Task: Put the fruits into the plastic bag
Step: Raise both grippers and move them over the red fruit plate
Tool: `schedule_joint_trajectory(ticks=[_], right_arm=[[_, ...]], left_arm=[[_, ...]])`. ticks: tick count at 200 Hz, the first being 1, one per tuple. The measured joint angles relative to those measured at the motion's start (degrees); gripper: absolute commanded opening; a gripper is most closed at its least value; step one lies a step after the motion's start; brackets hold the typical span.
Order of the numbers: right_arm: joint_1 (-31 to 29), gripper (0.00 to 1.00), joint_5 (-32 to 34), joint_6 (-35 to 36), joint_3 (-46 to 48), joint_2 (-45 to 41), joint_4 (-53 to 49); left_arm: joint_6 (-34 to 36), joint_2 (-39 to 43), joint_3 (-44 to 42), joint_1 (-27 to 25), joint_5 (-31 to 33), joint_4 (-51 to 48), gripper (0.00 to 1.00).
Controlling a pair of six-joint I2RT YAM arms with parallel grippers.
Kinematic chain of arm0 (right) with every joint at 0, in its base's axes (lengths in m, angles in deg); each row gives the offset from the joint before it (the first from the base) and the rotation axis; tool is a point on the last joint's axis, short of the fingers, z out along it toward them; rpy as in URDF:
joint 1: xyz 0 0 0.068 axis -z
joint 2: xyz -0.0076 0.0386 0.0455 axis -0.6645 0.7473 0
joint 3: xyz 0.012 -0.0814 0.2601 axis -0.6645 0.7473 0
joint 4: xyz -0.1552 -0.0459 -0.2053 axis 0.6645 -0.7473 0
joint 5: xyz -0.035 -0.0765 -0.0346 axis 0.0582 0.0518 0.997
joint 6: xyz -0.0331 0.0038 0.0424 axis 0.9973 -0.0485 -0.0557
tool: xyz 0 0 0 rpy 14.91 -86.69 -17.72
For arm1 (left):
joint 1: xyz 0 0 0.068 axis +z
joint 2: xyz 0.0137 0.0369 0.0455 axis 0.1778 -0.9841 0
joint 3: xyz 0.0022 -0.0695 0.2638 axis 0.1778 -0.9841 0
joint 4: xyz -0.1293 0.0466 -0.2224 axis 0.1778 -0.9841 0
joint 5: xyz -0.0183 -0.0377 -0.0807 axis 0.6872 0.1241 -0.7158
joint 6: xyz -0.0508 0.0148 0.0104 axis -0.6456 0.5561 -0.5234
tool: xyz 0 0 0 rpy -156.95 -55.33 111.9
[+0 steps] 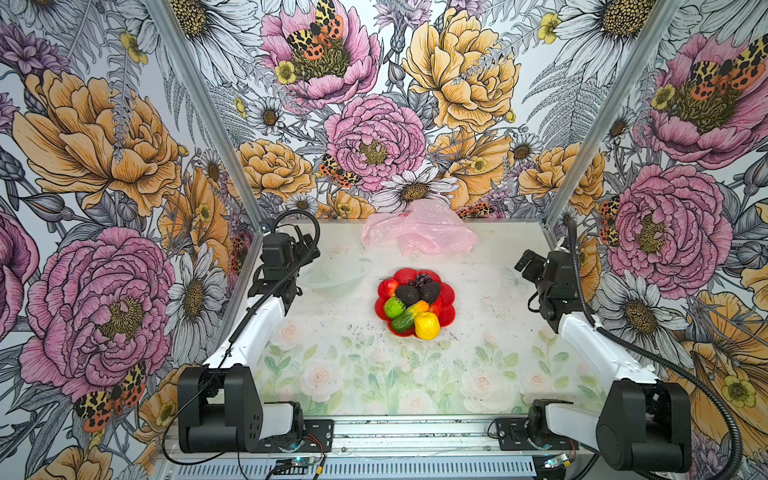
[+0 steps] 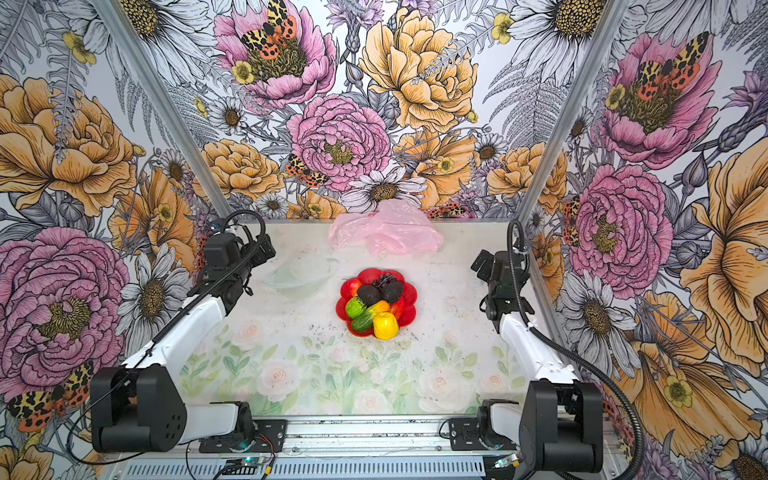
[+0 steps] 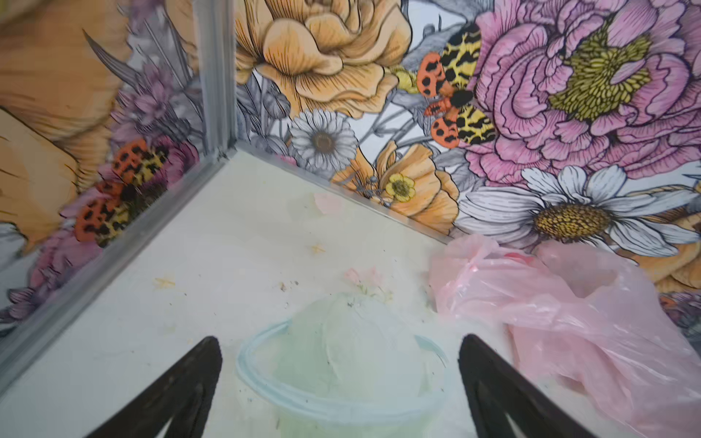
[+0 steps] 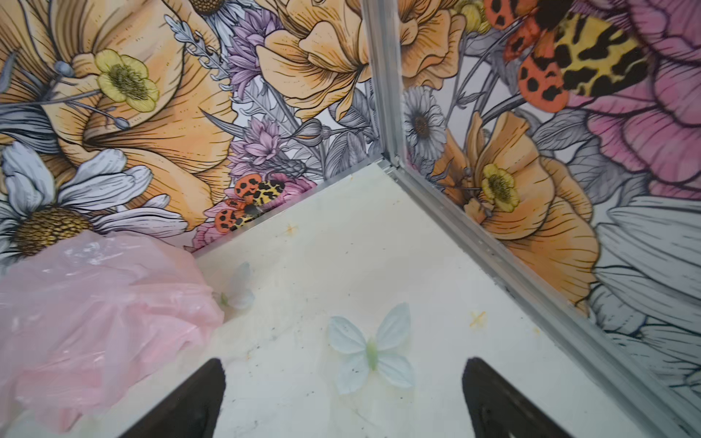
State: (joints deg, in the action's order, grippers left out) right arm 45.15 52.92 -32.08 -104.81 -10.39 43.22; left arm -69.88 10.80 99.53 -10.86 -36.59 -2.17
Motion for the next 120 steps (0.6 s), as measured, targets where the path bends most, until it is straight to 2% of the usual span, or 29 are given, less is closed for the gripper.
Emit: schedule_joint_trajectory(ticks=[33, 55, 87, 120], right_arm=[[-0.2, 0.99, -16.3, -7.0, -7.9, 4.7, -9.7], [-1.4, 0.96, -24.0, -10.4, -13.7, 10.7, -14.6], [-4.2, 0.96, -30.9, -13.9, -22.1, 19.2, -20.7], [-8.1, 0.96, -34.1, -16.0, -22.9, 23.0, -24.0]], left_arm=[[-9.9, -8.6, 3.0, -0.3, -14.1, -8.5, 0.99], [-13.7, -13.9, 4.7, -1.9, -22.0, -12.0, 0.99], [-17.3, -18.9, 8.3, -6.5, -30.1, -13.6, 0.99], [-19.3, -22.6, 10.1, -11.0, -34.7, -13.6, 0.99]])
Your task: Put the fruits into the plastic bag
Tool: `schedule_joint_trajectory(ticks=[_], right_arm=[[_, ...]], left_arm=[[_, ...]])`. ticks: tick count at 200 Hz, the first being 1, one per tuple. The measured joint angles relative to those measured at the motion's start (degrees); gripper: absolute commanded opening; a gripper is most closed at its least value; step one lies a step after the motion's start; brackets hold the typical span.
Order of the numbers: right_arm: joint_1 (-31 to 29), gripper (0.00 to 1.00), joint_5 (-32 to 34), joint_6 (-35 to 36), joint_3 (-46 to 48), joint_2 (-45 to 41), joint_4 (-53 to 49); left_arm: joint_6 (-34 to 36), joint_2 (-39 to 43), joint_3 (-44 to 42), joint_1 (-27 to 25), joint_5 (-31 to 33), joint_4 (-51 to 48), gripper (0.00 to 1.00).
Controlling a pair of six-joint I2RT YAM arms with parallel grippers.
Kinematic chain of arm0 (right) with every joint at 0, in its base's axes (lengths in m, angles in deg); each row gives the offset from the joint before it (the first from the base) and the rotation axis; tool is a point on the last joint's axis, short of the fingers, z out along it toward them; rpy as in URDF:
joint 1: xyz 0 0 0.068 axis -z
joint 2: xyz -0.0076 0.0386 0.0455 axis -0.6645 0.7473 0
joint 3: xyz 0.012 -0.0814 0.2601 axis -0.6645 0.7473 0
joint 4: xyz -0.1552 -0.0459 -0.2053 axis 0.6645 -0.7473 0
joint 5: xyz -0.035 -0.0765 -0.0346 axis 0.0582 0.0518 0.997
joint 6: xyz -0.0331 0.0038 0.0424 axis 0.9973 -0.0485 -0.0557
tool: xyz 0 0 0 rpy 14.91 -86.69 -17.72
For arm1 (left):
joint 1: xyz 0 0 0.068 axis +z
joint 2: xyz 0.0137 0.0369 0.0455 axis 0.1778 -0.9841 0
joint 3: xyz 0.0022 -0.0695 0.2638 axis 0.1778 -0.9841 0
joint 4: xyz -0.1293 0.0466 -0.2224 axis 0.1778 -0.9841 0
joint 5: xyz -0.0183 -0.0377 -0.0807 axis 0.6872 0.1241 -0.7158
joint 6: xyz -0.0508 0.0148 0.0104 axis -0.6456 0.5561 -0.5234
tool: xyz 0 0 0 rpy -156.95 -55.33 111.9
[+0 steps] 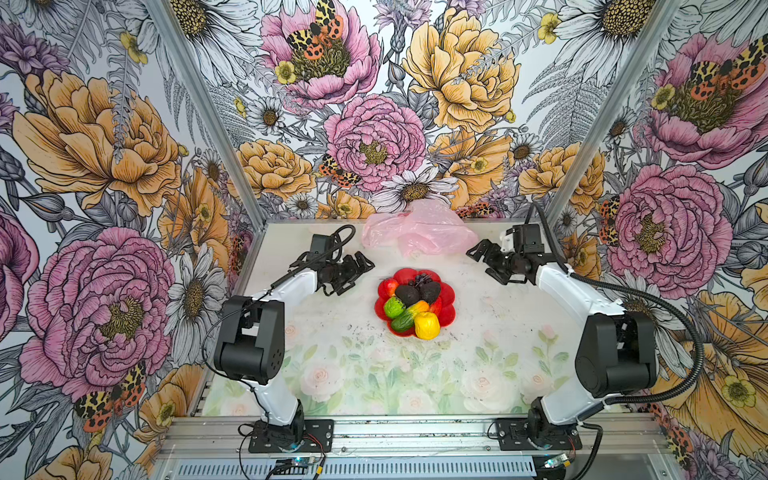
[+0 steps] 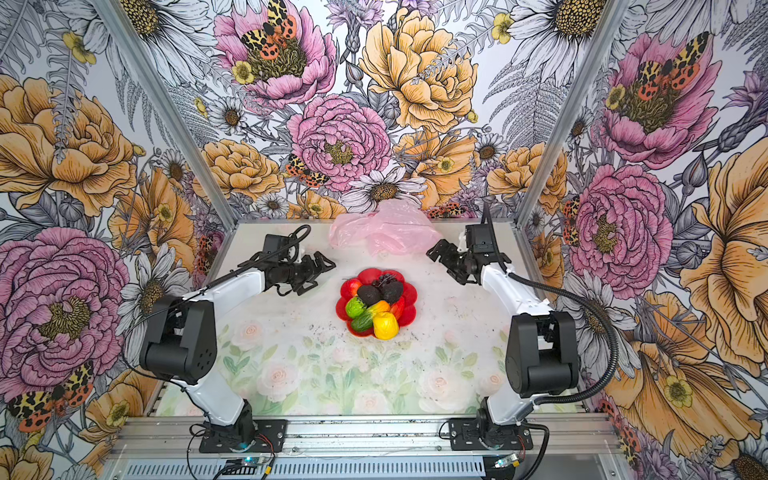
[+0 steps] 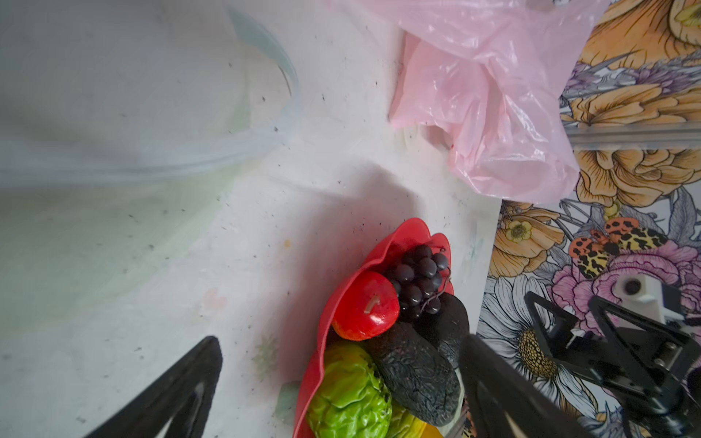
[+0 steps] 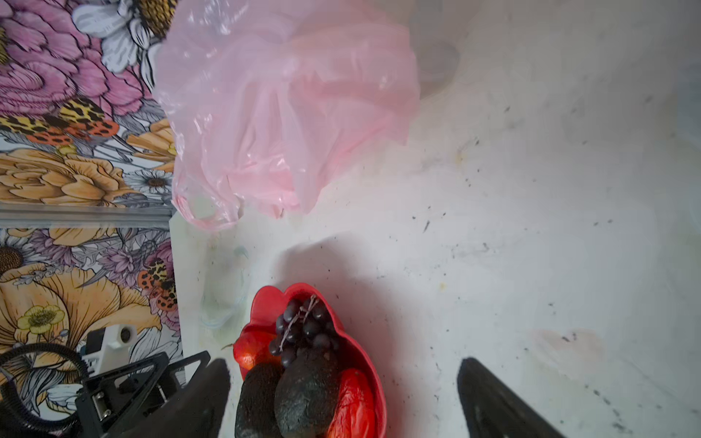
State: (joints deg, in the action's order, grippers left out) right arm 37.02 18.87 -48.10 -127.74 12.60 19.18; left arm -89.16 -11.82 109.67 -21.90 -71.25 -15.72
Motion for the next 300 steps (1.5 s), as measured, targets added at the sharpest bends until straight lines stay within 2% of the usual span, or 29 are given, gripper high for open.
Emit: schedule_joint_trajectory(ticks=[69, 174, 226, 254, 300], right_arm=[[-5.6, 0.96, -1.9, -0.4, 0.7, 3.4, -1.8], [-3.8, 0.96, -0.4, 0.3, 5.6, -0.1, -2.5], [-1.1, 0.97, 5.4, 0.6, 5.1, -2.9, -3.2], [0.0, 0.98, 7.6, 0.6, -2.5, 1.4, -4.8], [0.0, 0.95, 7.8, -0.7, -23.3, 18.2, -3.1]], left_arm=[[-2.4, -4.2, 1.0, -5.4, -2.9, -0.7, 0.99], [-4.2, -11.2, 7.3, -14.4, -2.8, -0.9, 0.99], [-5.4, -11.8, 8.8, -17.8, -2.8, -1.1, 0.99], [-5.4, -11.8, 8.5, -17.3, -2.9, -1.0, 0.99], [-5.2, -8.6, 3.1, -12.0, -2.9, -1.3, 0.99]])
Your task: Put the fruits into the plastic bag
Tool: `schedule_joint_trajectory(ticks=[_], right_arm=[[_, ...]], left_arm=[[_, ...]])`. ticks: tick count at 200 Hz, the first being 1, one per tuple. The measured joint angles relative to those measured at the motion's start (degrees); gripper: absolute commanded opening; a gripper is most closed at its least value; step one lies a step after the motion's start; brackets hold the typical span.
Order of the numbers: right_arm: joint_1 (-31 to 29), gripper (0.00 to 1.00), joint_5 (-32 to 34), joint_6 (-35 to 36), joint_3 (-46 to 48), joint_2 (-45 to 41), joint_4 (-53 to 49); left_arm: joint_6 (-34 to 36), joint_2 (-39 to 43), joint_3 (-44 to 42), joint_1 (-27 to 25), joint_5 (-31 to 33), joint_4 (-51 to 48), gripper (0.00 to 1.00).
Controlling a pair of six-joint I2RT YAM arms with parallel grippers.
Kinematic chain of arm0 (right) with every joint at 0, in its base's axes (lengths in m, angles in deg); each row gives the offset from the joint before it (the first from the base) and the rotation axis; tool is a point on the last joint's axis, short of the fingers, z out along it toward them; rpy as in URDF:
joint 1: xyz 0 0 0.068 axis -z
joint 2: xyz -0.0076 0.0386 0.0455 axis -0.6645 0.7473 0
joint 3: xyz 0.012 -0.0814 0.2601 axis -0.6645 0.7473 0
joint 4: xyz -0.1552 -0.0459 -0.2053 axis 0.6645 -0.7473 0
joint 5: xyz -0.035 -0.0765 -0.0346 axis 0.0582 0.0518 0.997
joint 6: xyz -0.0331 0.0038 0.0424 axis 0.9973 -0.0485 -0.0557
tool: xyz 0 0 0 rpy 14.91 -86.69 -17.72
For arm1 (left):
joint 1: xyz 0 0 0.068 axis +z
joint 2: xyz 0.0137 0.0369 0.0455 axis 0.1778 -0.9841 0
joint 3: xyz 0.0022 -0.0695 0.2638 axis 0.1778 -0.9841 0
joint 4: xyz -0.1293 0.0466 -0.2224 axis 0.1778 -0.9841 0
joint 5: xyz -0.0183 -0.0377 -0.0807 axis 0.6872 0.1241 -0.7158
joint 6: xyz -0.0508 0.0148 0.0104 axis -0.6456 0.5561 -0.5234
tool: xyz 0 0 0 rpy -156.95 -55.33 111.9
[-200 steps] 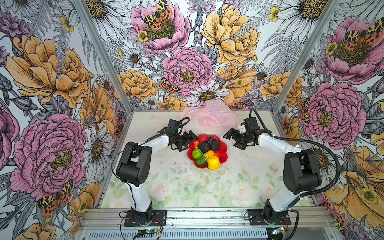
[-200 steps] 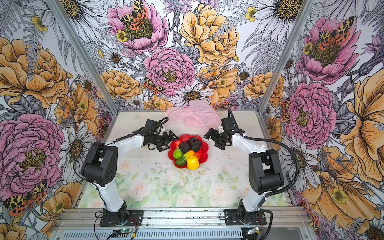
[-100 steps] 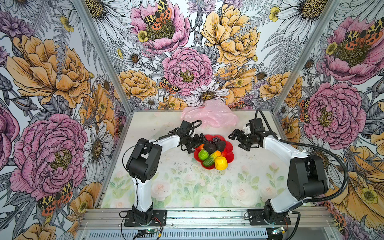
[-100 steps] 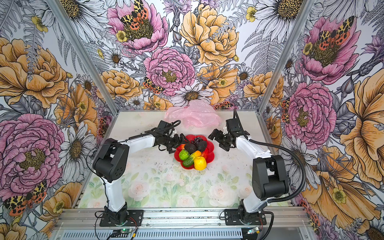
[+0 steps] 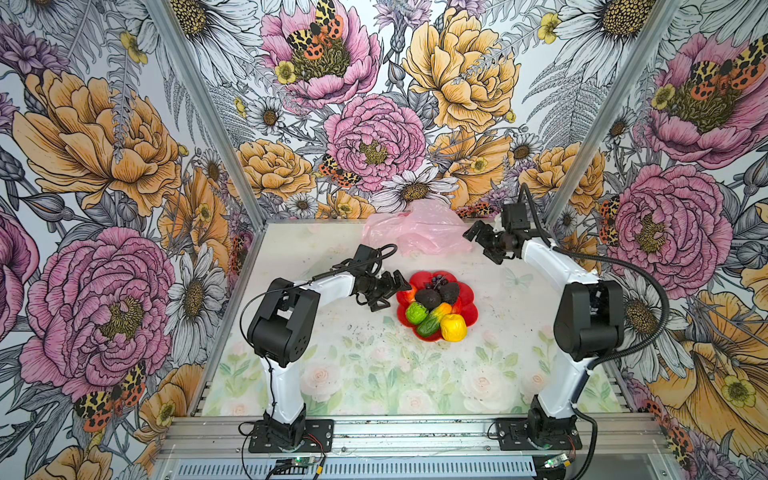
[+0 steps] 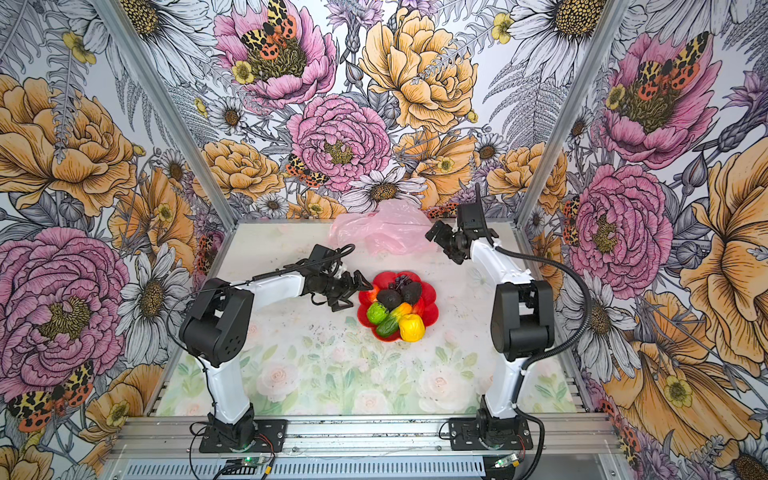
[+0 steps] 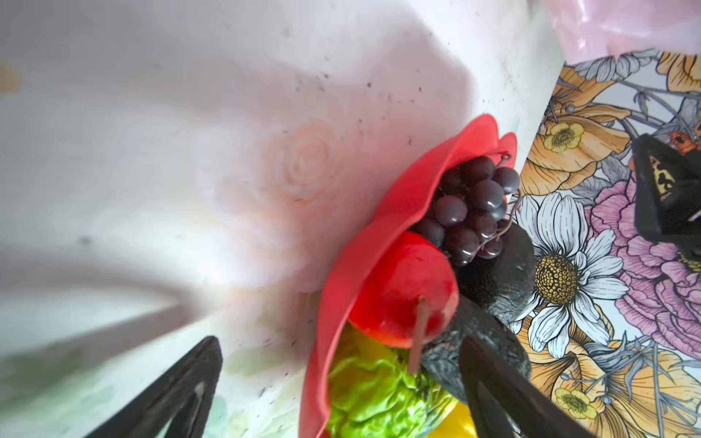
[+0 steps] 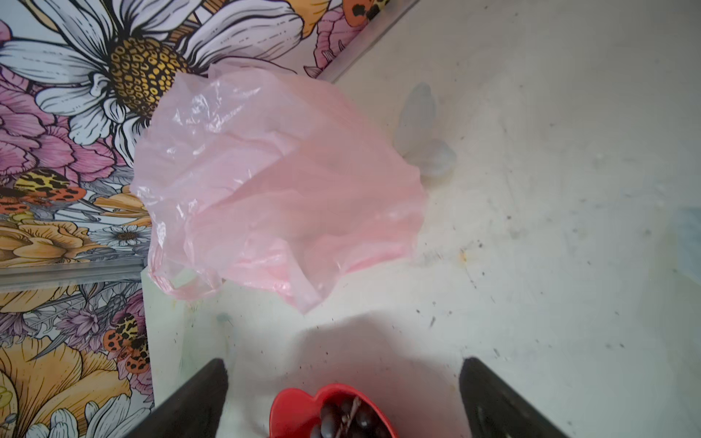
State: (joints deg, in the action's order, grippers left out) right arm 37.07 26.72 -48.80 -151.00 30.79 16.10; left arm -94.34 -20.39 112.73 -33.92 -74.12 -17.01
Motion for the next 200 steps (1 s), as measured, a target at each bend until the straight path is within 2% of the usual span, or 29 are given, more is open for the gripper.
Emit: schedule_joint_trajectory(ticks=[31, 54, 67, 74, 82, 84, 86, 88, 89, 94, 147, 174, 200], right_arm=[[-0.7, 0.84, -0.1, -2.3, -9.0, 9.5, 0.2], [-1.4, 0.69, 0.2, -4.1, -13.6, 14.6, 0.0], [-1.7, 0.55, 0.6, -4.9, -15.6, 16.5, -0.2], [-1.8, 0.44, 0.7, -5.2, -16.6, 17.2, -0.3], [-1.9, 0.26, 0.8, -5.3, -17.5, 17.9, -0.3], [-1.9, 0.25, 0.8, -4.9, -17.7, 18.0, -0.3], [-1.9, 0.17, 0.8, -5.0, -17.8, 18.1, -0.3], [-1.9, 0.16, 0.9, -5.3, -17.9, 18.1, -0.2], [-1.9, 0.1, 0.9, -5.3, -18.0, 18.1, -0.2], [-1.9, 0.0, 1.0, -5.4, -18.1, 18.2, -0.3], [-3.6, 0.0, 0.6, -2.1, -18.2, 14.9, -0.9], [-5.0, 0.0, -1.8, 0.0, -16.7, 6.4, -1.0], [-5.7, 0.0, -4.7, 0.9, -14.5, -3.9, -0.5]], left_arm=[[0.9, 7.4, -3.0, 3.9, 0.0, -1.1, 0.99], [1.7, 13.6, -5.5, 7.2, 0.0, -1.1, 0.99], [2.0, 16.6, -7.2, 9.6, 0.0, -1.3, 0.99], [2.3, 18.0, -8.2, 11.0, 0.0, -1.5, 0.99], [2.5, 19.2, -9.2, 12.4, 0.0, -1.5, 0.99], [2.6, 19.7, -9.6, 12.9, 0.0, -1.6, 0.99], [2.7, 19.9, -9.8, 13.3, 0.0, -1.7, 0.99], [2.8, 20.2, -10.2, 13.7, 0.0, -1.7, 0.99], [2.8, 20.3, -10.3, 13.9, 0.0, -1.7, 0.99], [2.9, 21.1, -11.0, 14.9, 0.0, -1.8, 0.99], [3.4, 28.1, -15.1, 24.3, -0.7, -2.1, 0.99], [2.8, 30.1, -15.8, 28.5, -3.3, 1.1, 0.99], [1.4, 30.0, -15.8, 29.9, -5.9, 5.0, 0.99]])
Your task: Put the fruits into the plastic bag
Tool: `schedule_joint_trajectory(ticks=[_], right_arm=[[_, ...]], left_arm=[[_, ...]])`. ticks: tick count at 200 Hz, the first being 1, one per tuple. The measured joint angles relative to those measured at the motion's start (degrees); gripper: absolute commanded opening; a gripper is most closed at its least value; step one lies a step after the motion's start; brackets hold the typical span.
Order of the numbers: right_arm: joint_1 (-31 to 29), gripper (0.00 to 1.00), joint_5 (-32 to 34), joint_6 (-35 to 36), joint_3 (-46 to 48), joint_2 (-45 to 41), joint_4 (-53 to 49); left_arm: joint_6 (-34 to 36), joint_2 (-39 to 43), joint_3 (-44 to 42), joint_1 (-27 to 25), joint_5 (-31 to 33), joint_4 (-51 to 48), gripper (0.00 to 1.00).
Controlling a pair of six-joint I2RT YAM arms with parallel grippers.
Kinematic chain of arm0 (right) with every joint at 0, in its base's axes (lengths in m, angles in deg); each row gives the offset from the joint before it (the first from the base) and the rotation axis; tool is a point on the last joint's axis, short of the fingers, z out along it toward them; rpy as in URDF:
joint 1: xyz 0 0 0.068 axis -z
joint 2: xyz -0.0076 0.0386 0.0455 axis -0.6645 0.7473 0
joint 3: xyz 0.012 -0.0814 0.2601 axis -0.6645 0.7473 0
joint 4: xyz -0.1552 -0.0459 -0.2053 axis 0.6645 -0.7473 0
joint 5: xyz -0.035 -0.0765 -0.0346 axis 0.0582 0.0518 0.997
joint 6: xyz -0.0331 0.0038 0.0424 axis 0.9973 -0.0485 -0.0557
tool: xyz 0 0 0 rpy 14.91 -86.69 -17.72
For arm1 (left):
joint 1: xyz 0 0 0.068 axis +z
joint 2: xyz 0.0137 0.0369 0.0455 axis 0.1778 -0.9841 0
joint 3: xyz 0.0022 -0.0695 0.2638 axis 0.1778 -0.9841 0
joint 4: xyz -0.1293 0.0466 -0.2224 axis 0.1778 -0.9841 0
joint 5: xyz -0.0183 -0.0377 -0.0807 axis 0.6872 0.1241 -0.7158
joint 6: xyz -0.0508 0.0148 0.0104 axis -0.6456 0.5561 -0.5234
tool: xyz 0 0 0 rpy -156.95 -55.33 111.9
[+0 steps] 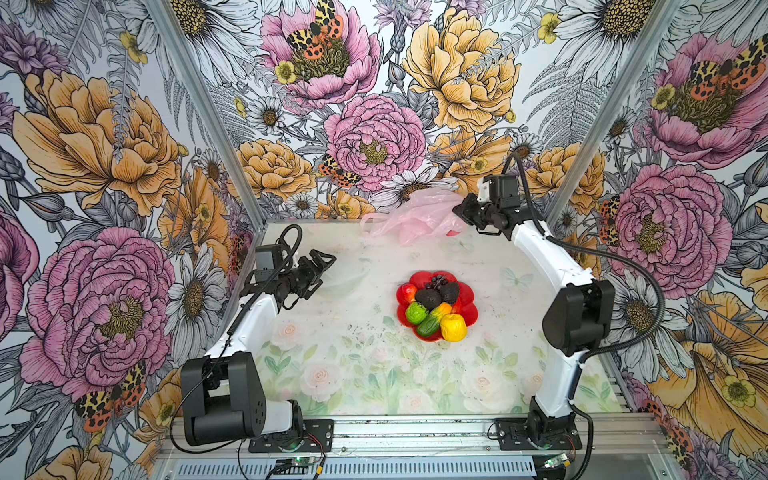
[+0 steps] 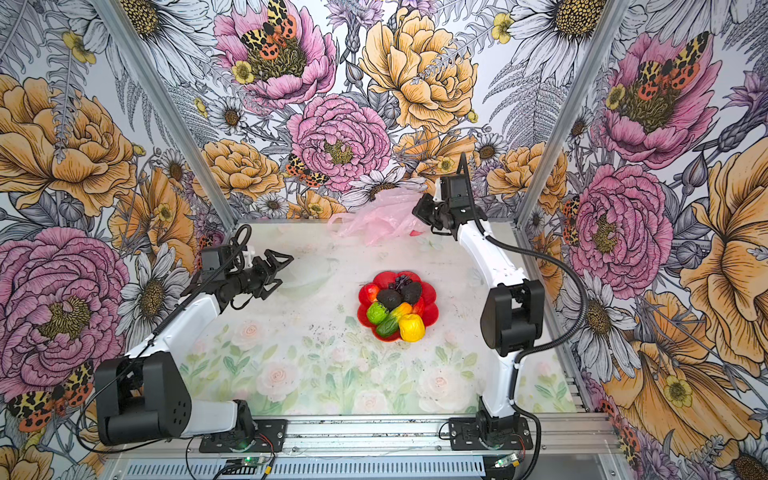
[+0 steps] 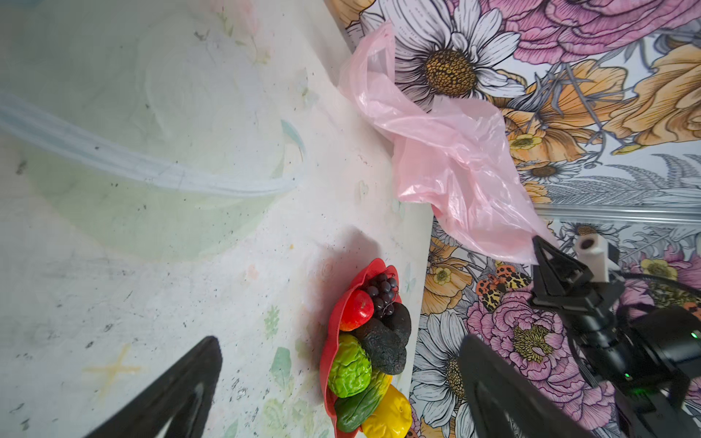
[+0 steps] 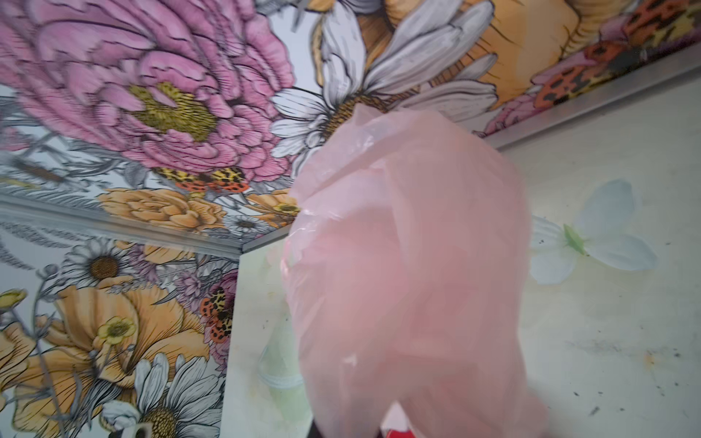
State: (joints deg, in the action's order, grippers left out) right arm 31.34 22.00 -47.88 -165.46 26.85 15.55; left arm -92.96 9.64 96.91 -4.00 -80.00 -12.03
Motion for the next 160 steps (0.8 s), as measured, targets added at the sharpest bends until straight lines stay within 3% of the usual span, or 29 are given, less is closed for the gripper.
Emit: schedule_joint_trajectory(ticks=[40, 160], right_arm=[[0.2, 0.0, -5.5, -0.2, 1.2, -9.6, 1.6], [-2.9, 0.0, -14.8, 2.0, 9.0, -20.7, 0.8]], left_arm=[[-4.2, -0.2, 0.0, 0.2, -3.4, 7.4, 0.99], [-12.3, -12.9, 9.3, -7.4, -5.7, 16.3, 0.99]])
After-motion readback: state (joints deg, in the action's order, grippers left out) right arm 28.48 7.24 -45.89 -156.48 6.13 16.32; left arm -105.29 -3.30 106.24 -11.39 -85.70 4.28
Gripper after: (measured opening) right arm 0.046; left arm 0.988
